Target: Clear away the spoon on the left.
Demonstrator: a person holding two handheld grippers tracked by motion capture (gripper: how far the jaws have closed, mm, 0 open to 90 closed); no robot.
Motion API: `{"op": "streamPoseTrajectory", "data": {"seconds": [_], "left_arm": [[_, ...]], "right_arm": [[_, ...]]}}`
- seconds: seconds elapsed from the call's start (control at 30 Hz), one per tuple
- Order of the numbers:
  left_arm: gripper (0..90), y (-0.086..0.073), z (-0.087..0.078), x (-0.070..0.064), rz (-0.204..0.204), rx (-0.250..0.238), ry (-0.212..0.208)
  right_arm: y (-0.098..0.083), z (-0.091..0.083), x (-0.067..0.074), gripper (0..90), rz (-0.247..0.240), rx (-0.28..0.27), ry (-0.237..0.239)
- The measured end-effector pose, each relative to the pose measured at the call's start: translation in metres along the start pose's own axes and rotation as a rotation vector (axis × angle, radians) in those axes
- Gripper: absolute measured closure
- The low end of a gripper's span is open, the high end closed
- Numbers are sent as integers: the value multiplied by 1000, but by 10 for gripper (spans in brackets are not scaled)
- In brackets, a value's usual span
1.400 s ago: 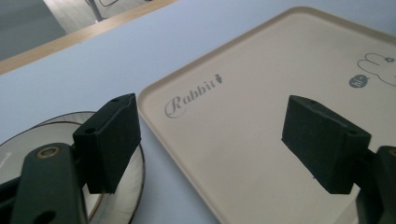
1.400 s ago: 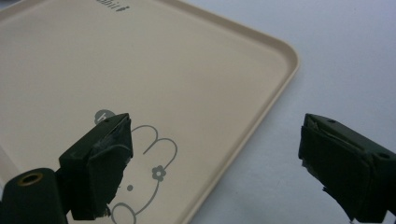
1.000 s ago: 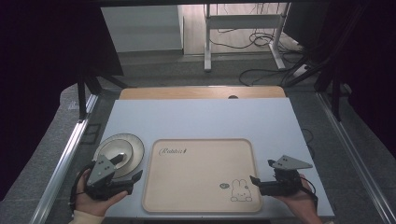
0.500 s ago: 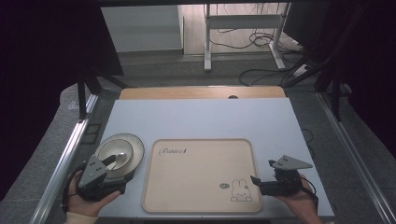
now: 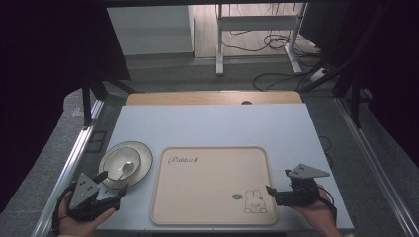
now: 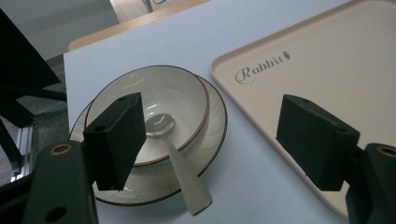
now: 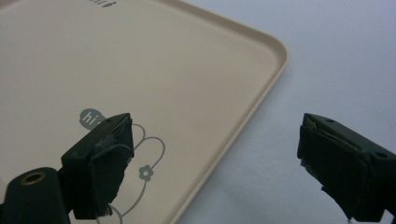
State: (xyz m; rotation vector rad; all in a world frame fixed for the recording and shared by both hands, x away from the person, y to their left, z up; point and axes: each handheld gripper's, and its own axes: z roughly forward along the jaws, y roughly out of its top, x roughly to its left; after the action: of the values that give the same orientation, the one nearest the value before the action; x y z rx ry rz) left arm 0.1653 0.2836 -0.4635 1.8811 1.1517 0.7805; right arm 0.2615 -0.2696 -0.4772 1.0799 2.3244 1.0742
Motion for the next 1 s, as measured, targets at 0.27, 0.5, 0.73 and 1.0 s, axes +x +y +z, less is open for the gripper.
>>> {"op": "streamPoseTrajectory", "data": {"seconds": [0.27,0.5,0.73,1.0], "left_arm": [[302,-11,-8,3,11,17,30],[383,-17,-12,6,9,24,43],[457,-22,-12,6,31,44,39],[621,-22,-7,7,40,60,32]], "right_arm": [[0,0,0,115,-1,0,0],[0,0,1,115,-3,2,1],[0,1,1,115,-3,5,-2],[0,2,0,115,-1,10,-6]]}}
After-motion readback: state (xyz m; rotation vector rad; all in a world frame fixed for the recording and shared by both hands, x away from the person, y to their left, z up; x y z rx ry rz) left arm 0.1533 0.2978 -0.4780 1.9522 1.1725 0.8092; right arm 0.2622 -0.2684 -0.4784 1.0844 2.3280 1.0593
